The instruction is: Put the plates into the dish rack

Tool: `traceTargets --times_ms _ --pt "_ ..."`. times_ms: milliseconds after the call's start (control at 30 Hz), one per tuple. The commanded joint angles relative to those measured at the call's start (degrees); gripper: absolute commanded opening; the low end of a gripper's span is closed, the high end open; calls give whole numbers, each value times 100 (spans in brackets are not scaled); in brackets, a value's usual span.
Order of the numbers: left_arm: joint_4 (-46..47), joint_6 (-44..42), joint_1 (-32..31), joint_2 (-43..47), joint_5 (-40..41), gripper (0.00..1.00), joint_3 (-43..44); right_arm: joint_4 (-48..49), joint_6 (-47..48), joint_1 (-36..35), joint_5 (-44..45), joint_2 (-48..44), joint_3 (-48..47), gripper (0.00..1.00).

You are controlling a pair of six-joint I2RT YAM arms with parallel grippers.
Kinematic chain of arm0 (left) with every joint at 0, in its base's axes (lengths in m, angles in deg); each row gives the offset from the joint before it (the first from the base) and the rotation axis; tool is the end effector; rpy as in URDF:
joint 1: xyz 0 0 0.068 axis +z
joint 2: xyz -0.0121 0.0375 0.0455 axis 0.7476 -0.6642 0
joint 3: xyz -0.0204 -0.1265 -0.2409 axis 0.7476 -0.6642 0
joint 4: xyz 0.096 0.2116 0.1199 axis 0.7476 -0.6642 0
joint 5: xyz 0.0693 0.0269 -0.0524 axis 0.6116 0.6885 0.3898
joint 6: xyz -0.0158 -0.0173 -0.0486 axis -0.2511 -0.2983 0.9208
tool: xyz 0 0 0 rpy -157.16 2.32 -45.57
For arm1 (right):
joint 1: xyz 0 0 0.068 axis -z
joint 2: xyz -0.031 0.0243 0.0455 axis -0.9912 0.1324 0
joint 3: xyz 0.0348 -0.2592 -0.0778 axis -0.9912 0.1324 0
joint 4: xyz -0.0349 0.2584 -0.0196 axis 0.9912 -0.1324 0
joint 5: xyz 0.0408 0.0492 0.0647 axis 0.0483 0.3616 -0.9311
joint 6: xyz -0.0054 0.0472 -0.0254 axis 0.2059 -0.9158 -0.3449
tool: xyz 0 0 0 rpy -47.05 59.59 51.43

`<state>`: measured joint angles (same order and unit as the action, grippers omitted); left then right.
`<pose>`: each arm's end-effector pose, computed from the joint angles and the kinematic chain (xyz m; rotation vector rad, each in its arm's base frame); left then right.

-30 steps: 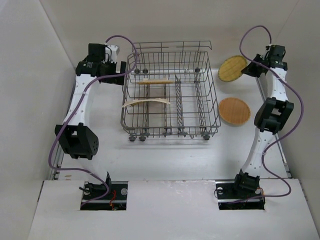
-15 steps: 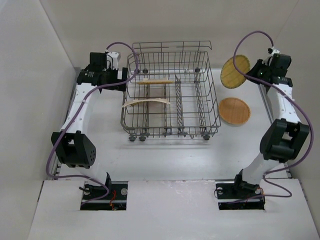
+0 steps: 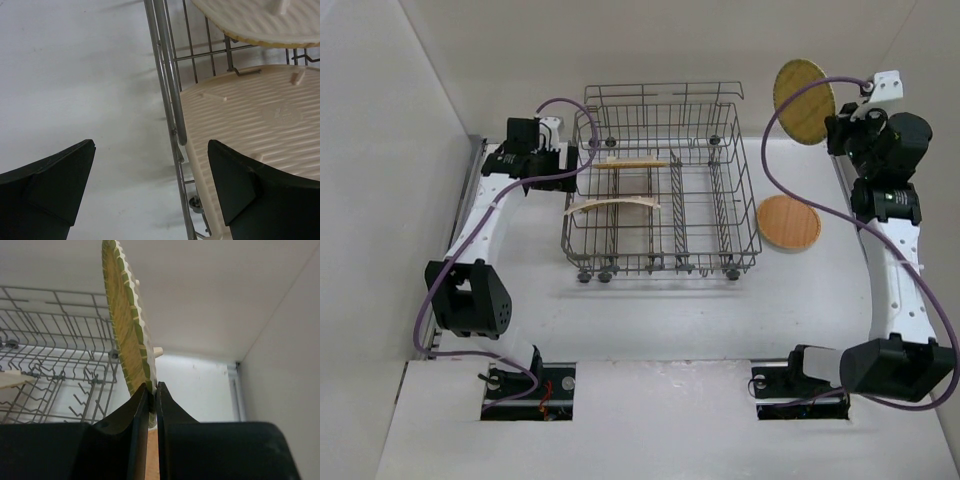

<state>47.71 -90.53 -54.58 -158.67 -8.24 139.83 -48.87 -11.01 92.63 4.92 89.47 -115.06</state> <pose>0.3651 -0.0445 0.3514 0.2915 2.2159 -0.1599 0.2807 -0.0419 0.4525 -0.1167 1.5985 -0.0092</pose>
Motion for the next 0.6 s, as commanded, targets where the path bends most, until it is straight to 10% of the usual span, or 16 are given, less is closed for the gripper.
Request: traceTargets --times_ms 0,567 --pt "336 95 -9 415 69 98 -151 838 881 -324 -429 -176 -230 0" --pt "741 666 914 1031 -194 100 -925 -278 4941 -1714 -1906 290 -546 0"
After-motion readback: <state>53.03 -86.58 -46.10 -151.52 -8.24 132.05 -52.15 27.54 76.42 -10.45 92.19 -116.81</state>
